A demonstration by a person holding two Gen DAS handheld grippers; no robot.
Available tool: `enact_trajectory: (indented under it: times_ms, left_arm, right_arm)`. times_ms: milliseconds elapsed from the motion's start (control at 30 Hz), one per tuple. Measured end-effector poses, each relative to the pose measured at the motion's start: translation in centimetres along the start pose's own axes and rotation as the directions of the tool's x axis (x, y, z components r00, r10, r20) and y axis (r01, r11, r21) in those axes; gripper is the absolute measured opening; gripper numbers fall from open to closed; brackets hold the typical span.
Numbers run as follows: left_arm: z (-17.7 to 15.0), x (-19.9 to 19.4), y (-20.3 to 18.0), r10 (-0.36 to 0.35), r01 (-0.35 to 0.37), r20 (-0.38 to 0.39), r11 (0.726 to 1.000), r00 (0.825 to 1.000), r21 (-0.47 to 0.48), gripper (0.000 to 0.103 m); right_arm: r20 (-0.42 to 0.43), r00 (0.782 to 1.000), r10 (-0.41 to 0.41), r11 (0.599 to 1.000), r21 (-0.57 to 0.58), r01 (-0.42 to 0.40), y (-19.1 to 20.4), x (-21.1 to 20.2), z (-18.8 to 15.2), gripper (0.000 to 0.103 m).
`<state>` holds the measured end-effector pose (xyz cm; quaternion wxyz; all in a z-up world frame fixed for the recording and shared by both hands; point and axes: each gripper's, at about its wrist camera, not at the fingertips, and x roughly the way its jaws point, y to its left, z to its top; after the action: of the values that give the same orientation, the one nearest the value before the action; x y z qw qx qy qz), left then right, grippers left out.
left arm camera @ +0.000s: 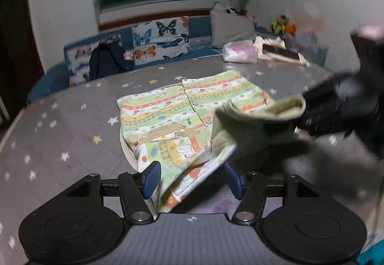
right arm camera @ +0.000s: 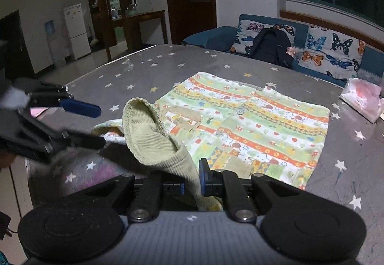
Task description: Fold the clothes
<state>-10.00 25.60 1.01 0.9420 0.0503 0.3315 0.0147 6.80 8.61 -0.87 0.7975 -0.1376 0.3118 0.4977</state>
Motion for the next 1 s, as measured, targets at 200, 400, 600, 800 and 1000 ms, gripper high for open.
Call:
enact_trajectory:
  times_ms: [200,400,600,800,1000]
  left_arm:
    - [-0.9,2.5,-1.4,0.075,-0.073,-0.008,0.986,0.997,0.152,0.063]
    - [-1.8,3.1,-2.2,0.114,-0.107,-0.005,0.950,0.993,0.295,0.024]
    - [-2.2,1.2,-2.2,0.084,-0.085,0.016,0.951,0.996,0.298,0.007]
    - [-2.9,-2.6,-3.8,0.024,-0.031,0.029,0.951,0.999,0.306,0.006]
    - [-4.2,-8.7,-5.4,-0.090,0.085,0.005,0.954,0.996,0.288,0.006]
  right_arm:
    - [0.008,1.000,-0.010,1.000,0.002,0.009,0.2,0.0,0.1,0.009]
    - [0.028,0.999,-0.021,1.000,-0.013,0.021,0.4,0.1,-0.2,0.006]
    - [0.080,0.997,-0.013,0.999,-0.050,0.017,1.4,-1.4,-1.1,0.005]
    - [0.105,0.994,0.017,0.995,-0.101,-0.006,2.8,-5.4,-2.6,0.004]
    - [0.069,0.992,0.103,0.983,-0.158,-0.091,5.4,-11.7,-4.3,0.004]
